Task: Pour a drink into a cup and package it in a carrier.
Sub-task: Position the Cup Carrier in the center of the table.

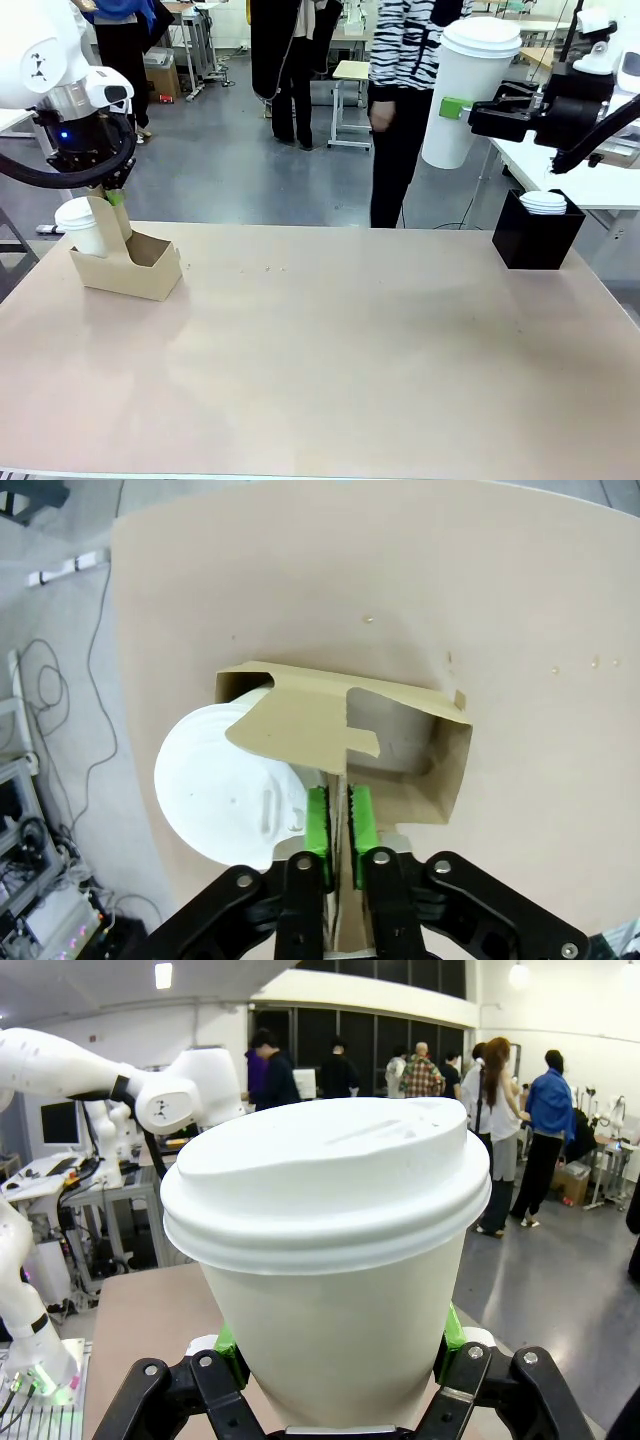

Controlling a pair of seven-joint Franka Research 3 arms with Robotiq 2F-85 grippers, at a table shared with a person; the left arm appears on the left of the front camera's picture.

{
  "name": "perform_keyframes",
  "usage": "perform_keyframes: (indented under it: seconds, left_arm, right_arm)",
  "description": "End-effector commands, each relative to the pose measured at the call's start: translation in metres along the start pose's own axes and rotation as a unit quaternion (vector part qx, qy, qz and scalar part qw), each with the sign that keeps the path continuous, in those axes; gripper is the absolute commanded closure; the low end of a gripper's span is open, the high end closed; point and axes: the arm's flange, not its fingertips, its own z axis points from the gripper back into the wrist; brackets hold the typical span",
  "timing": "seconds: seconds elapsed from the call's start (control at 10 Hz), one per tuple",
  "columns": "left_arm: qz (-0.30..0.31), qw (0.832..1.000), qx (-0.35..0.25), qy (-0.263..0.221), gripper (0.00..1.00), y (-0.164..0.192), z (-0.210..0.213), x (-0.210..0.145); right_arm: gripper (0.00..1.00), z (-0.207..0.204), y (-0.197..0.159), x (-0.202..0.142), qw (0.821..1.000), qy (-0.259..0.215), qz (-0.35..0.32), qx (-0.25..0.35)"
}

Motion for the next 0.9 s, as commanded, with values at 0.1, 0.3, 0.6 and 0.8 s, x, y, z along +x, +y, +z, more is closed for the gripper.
perform_keyframes:
  seconds: [0.1,0.3,0.6,0.8]
  left_arm:
    - [0.002,1.0,-0.004,0.005,1.0,0.005,0.007,0.002]
    - [0.03,0.999,-0.03,0.027,1.0,0.011,0.003,0.008]
    - [0.011,1.0,-0.008,0.007,0.98,0.005,0.0,0.001]
    - [0.047,0.999,-0.023,-0.003,0.98,-0.01,0.024,-0.009]
  right_arm:
    - [0.2,-0.004,-0.002,0.005,1.0,-0.008,0.001,-0.009]
    - [0.2,-0.004,-0.002,0.005,1.0,-0.008,0.001,-0.009]
    - [0.2,-0.004,-0.002,0.005,1.0,-0.008,0.001,-0.009]
    - [0.2,-0.004,-0.002,0.005,1.0,-0.008,0.001,-0.009]
